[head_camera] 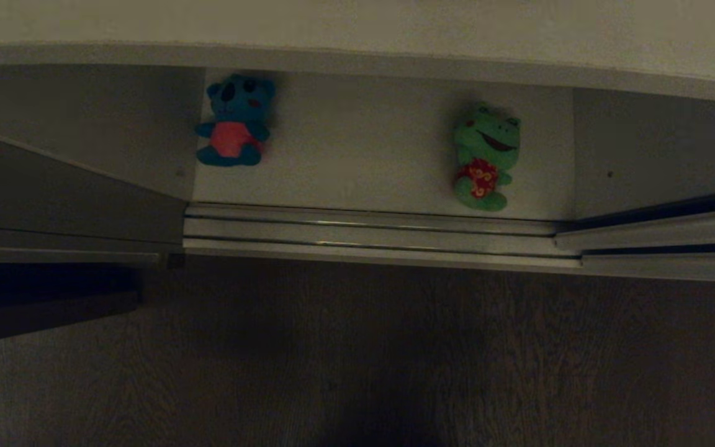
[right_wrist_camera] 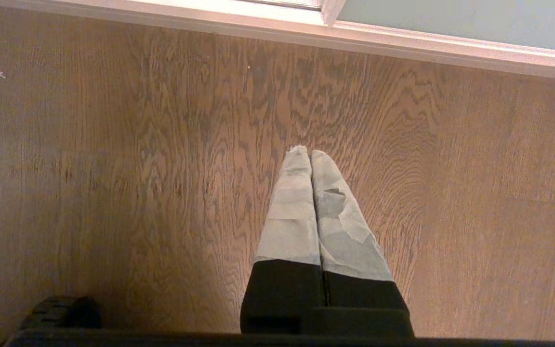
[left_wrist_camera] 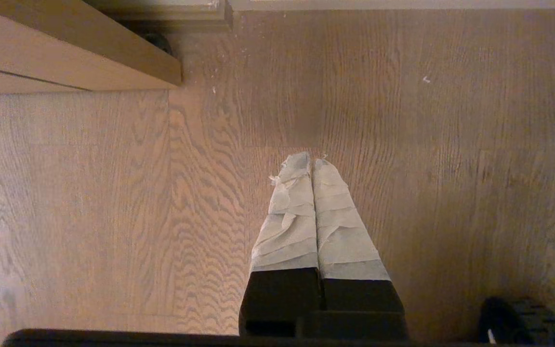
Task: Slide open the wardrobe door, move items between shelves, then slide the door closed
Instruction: Place the blue doll on the higher shelf
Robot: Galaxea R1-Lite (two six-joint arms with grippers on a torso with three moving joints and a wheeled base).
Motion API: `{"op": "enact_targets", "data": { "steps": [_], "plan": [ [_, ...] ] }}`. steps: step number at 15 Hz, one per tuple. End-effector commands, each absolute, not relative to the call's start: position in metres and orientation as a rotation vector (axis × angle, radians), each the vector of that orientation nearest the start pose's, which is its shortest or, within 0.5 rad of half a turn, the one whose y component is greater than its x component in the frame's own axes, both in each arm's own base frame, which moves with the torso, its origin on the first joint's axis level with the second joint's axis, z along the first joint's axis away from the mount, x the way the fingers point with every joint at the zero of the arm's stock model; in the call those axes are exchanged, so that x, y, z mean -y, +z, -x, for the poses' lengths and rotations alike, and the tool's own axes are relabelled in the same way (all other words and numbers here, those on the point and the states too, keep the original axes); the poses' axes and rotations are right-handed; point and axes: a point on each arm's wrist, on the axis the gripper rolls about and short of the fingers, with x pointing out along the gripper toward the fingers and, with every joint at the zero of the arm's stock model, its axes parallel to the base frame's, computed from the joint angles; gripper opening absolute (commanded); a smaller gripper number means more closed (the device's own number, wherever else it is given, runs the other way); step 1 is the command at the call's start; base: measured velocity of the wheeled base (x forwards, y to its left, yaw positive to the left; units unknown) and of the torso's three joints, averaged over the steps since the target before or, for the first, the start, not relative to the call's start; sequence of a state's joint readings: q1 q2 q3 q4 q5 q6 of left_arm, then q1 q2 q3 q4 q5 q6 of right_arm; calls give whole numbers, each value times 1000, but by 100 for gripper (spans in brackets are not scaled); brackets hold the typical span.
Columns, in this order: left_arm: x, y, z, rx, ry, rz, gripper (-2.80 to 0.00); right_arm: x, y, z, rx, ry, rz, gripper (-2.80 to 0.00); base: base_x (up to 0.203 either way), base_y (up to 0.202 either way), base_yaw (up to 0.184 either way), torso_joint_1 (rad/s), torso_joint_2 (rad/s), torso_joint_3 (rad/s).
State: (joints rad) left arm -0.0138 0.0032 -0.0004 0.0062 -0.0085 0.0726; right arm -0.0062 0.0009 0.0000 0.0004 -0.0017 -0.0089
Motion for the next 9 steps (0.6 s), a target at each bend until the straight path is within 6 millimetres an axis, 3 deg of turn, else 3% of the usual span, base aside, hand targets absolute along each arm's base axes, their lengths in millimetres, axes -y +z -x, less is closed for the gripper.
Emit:
{"op": "enact_targets", "data": {
  "steps": [1, 5, 7, 9],
  "plan": [
    [0, 77, 23, 8, -21, -74, -280, 0, 75, 23, 0, -7, 9, -280, 0, 0, 0, 0, 0, 0],
    [1, 112, 24, 44, -81, -90, -280, 0, 75, 23, 1, -8, 9, -280, 0, 0, 0, 0, 0, 0],
    [3, 129, 4, -92, -141, -103, -280, 0, 75, 23, 0, -9, 9, -280, 0, 0, 0, 0, 0, 0],
    [4, 147, -29, -221, -203, -110, -280, 0, 75, 23, 1, -8, 9, -280, 0, 0, 0, 0, 0, 0]
  ]
}}
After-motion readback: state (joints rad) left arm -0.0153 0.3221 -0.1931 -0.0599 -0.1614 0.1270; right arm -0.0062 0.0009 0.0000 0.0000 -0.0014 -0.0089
